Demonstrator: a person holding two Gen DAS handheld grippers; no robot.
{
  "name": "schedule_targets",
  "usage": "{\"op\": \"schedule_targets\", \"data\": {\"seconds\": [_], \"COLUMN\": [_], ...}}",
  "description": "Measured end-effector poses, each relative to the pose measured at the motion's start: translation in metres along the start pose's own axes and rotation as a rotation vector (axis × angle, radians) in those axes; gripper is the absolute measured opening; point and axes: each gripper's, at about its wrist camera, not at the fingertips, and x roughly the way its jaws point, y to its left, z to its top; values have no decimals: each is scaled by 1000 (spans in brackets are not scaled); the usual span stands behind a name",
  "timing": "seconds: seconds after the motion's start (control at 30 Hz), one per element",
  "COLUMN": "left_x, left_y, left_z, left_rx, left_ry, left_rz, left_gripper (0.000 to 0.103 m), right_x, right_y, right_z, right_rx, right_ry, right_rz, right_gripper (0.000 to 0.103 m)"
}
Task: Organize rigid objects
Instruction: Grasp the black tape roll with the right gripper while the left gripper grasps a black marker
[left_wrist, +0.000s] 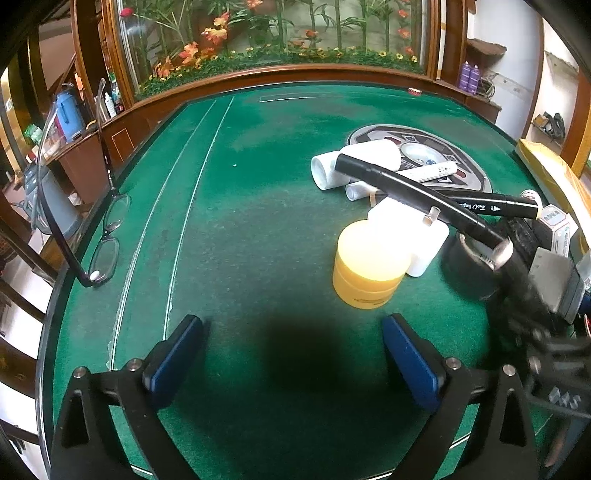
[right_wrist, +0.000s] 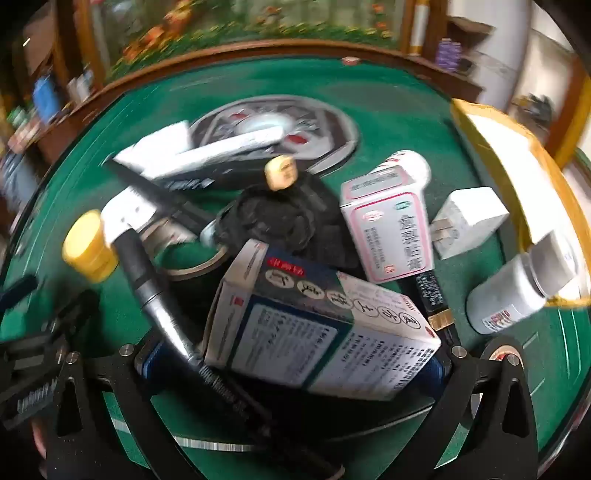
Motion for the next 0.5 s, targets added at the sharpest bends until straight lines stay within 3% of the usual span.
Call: {"op": "schedule_targets", "data": {"seconds": [0.1, 0.2, 0.3, 0.37, 0.43, 0.5], "left_x": [1, 1, 2, 2, 1, 0], "left_y": [2, 4, 5, 5, 5, 4], "left_z": [0, 0, 0, -1, -1, -2], "left_rx": [-15, -26, -29, -28, -25, -18], "left_ry": [8, 12, 15, 15, 14, 11], "left_rz": [-18, -30, -43, -47, -49, -43], "left_gripper": [99, 99, 99, 99, 99, 99], "right_x": [-5, 1, -28, -40, -59, -68], "right_y": [1, -17, -19, -7, -10, -22], "right_z": [-5, -8, -38, -32, -43, -35], "right_rx": [-166, -197, -219, -247, -272, -288], "right_ry": [-1, -3, -18, -21, -53, -31], "right_rz": [112, 148, 190, 191, 203, 210], "right_gripper": [103, 103, 103, 103, 103, 103]}}
